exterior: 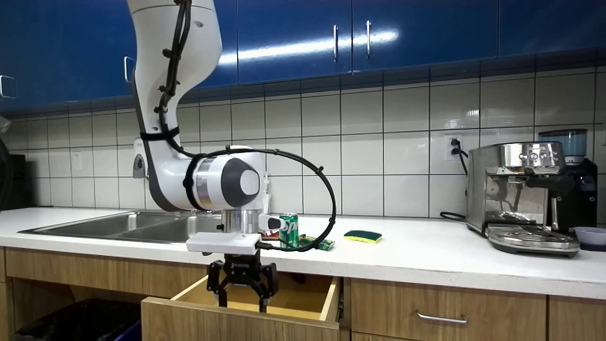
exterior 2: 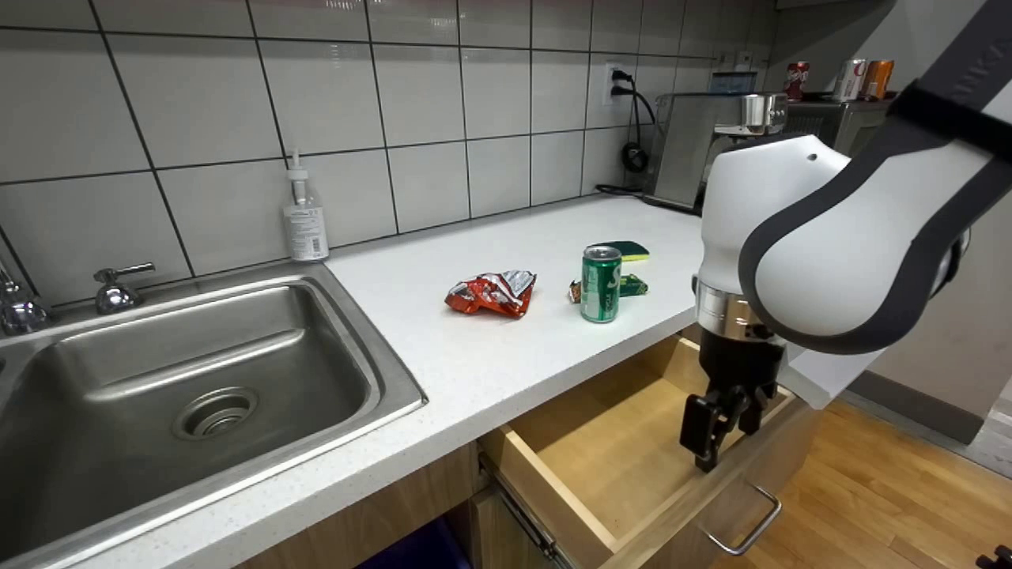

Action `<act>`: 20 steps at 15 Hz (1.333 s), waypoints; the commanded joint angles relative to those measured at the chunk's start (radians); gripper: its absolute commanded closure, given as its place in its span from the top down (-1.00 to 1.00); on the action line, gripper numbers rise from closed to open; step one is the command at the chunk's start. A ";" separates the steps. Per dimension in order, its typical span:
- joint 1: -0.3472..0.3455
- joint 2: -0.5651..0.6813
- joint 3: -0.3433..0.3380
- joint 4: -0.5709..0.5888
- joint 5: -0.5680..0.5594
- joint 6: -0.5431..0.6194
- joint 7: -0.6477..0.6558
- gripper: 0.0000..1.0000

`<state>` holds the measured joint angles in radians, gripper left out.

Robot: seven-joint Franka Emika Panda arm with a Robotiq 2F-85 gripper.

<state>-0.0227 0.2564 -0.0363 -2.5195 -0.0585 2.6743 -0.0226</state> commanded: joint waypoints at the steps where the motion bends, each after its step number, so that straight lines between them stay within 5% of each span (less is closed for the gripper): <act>1: 0.021 -0.047 0.002 -0.056 -0.007 0.001 0.041 1.00; 20: 0.038 -0.089 -0.007 -0.055 -0.026 -0.032 0.070 1.00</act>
<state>0.0024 0.2224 -0.0369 -2.5578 -0.0618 2.6721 0.0066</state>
